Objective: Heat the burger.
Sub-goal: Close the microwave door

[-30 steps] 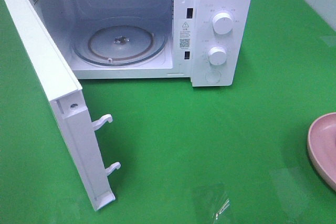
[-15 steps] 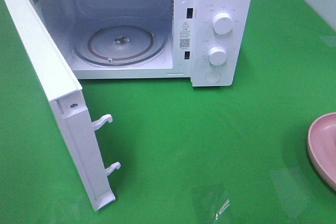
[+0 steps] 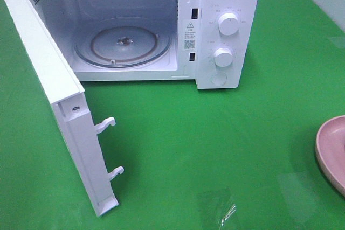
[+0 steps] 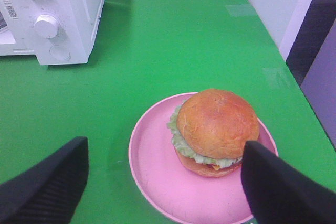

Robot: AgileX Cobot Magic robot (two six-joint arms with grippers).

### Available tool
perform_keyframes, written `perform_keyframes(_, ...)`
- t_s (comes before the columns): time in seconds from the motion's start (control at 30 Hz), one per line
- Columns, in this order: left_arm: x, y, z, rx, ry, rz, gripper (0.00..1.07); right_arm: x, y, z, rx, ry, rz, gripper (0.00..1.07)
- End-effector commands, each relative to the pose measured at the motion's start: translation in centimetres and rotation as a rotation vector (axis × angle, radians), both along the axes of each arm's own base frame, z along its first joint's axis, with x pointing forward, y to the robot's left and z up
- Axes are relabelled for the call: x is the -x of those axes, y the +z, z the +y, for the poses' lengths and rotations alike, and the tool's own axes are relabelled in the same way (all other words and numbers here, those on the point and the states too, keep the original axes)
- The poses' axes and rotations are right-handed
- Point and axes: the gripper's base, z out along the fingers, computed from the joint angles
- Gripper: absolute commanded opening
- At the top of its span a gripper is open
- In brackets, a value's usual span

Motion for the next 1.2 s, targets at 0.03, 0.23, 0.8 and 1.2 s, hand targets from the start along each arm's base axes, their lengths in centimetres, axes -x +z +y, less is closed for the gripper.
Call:
perform_keyframes(0.03, -1.1, 1.2, 0.1, 0.0, 0.005, -0.068, 0.51, 0.4, -0.1, -0.1, 0.009, -0.002, -0.029, 0.76)
perform_keyframes(0.23, -3.3, 1.9, 0.3, 0.004, 0.013, -0.075, 0.28, 0.4, -0.1, -0.1, 0.009, -0.002, -0.029, 0.76)
perform_keyframes(0.8, -11.3, -0.2, 0.9, 0.051, 0.058, -0.172, 0.0, 0.4, -0.1, -0.1, 0.009, -0.002, -0.029, 0.76)
perform_keyframes(1.2, -14.7, -4.8, 1.5, 0.024, 0.11, -0.272, 0.0, 0.4, -0.1, -0.1, 0.009, -0.002, -0.029, 0.76)
